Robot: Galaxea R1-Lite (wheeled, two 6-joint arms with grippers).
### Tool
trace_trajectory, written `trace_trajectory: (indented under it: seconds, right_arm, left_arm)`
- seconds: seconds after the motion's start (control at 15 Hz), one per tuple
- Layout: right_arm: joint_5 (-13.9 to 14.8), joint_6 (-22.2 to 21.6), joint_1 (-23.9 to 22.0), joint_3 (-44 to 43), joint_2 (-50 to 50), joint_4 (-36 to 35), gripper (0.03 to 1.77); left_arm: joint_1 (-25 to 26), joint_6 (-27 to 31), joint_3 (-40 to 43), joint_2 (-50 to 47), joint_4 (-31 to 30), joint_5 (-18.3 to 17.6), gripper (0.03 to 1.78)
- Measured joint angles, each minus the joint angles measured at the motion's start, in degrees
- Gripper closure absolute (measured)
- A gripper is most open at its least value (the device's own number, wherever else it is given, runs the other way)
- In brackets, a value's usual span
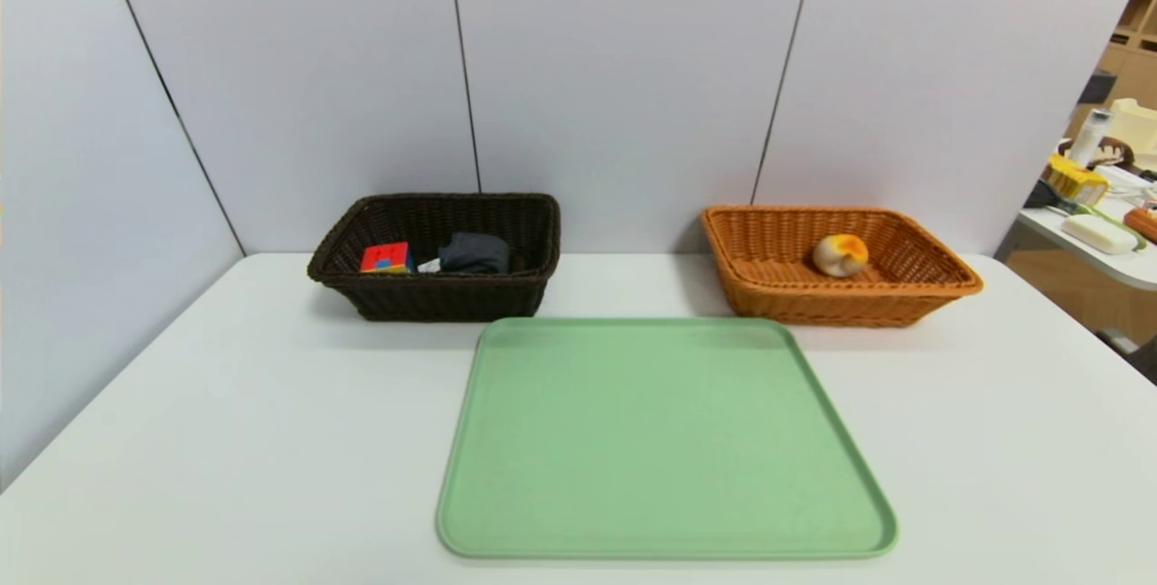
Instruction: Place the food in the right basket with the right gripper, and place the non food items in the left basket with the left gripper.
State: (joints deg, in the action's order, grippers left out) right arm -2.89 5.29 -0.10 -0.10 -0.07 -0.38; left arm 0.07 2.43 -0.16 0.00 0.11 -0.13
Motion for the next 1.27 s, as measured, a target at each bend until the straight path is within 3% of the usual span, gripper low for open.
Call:
trace_trajectory:
  seconds: [0.8, 1.27]
  right_arm:
    - [0.0, -0.1, 0.0, 0.0, 0.0, 0.0, 0.1]
    - [1.5, -1.4, 0.0, 0.0, 0.0, 0.0, 0.1]
  left_arm:
    - [0.0, -2.1, 0.1, 0.0, -0.1, 0.0, 0.12]
    - [0.0, -2.1, 0.1, 0.0, -0.1, 0.1, 0.12]
